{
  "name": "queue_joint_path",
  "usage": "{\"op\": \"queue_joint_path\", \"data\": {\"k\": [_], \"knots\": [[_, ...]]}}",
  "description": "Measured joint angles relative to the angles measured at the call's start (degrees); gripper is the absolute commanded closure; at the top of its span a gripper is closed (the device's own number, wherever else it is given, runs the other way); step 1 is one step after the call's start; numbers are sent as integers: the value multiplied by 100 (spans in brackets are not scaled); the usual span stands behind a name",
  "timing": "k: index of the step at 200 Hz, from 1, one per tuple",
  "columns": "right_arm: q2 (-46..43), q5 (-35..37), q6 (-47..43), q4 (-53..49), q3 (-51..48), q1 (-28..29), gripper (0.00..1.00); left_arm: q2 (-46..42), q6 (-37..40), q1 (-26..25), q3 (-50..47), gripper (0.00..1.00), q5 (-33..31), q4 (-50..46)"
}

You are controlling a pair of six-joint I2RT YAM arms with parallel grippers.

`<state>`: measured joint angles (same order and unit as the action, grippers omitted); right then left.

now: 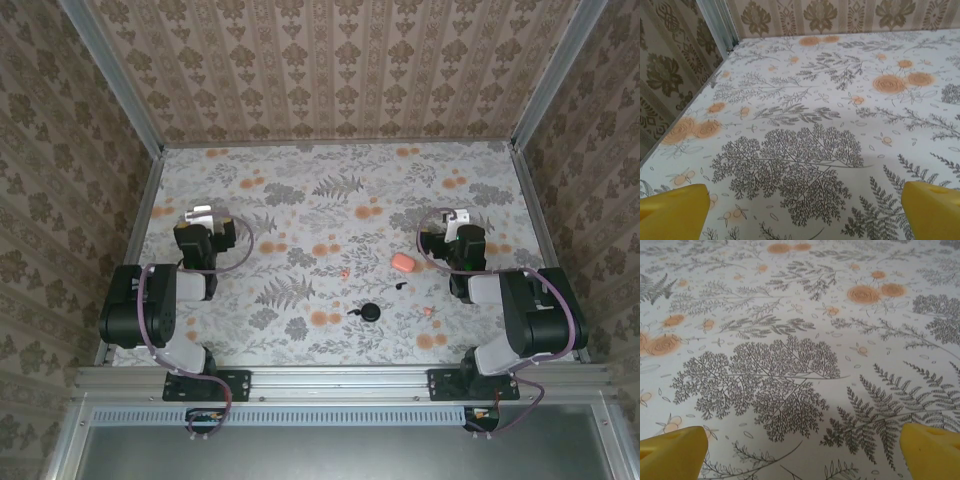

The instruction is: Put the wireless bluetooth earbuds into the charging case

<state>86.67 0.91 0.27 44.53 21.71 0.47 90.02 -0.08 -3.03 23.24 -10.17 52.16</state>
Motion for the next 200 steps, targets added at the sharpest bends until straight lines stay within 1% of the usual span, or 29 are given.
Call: {"op": "queue_joint_path", "data": {"k": [53, 200], "knots": [[28, 11, 17, 205, 24, 0, 0, -61, 37, 13, -4, 0, 81, -42], [46, 13, 127, 269, 70, -22, 0, -63, 83, 24, -15, 0, 142, -168]]}}
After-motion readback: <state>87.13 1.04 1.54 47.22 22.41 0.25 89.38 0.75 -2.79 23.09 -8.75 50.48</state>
